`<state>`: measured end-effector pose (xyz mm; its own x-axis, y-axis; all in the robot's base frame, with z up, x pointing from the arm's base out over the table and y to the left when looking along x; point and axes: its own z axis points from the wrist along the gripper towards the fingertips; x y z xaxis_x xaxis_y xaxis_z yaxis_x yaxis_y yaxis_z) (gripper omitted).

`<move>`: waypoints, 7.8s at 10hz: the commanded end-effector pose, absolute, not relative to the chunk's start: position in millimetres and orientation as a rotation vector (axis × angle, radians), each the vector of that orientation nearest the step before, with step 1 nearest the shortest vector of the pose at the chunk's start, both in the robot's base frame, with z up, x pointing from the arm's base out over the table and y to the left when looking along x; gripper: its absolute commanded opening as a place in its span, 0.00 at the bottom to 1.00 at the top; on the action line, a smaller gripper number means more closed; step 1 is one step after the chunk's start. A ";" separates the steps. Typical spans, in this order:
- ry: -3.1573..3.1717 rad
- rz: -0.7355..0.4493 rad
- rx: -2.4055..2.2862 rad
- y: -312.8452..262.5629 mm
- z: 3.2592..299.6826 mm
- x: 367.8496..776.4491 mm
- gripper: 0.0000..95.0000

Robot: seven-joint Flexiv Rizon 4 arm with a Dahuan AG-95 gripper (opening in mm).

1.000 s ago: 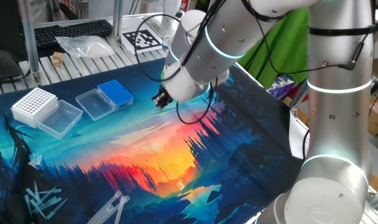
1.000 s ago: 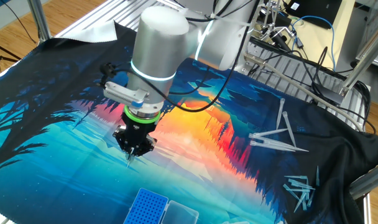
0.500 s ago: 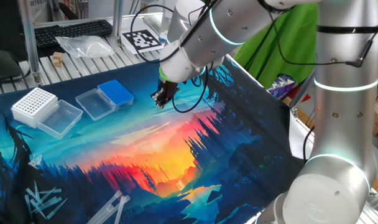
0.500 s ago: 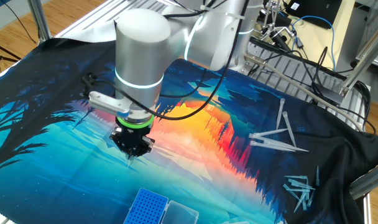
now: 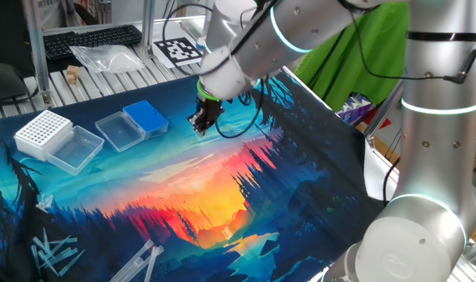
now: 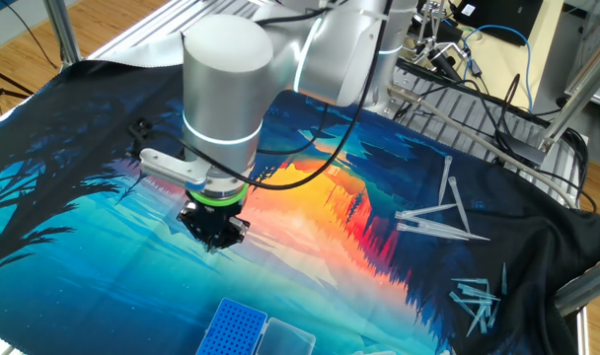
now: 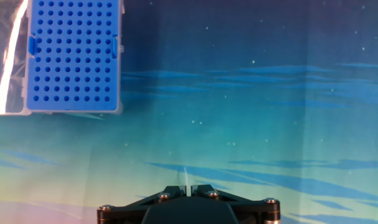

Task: Insert a small pipette tip into the holder for small pipette tips

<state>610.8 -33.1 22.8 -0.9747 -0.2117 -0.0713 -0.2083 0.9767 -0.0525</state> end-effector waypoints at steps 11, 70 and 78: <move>3.179 -0.054 -0.174 15.0 48.2 615.8 0.00; 3.347 -0.014 0.045 60.3 68.6 642.7 0.00; 3.218 -0.111 0.010 60.3 68.6 642.7 0.00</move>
<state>641.8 60.3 69.0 -0.9969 0.0099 0.0779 0.0046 0.9976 -0.0685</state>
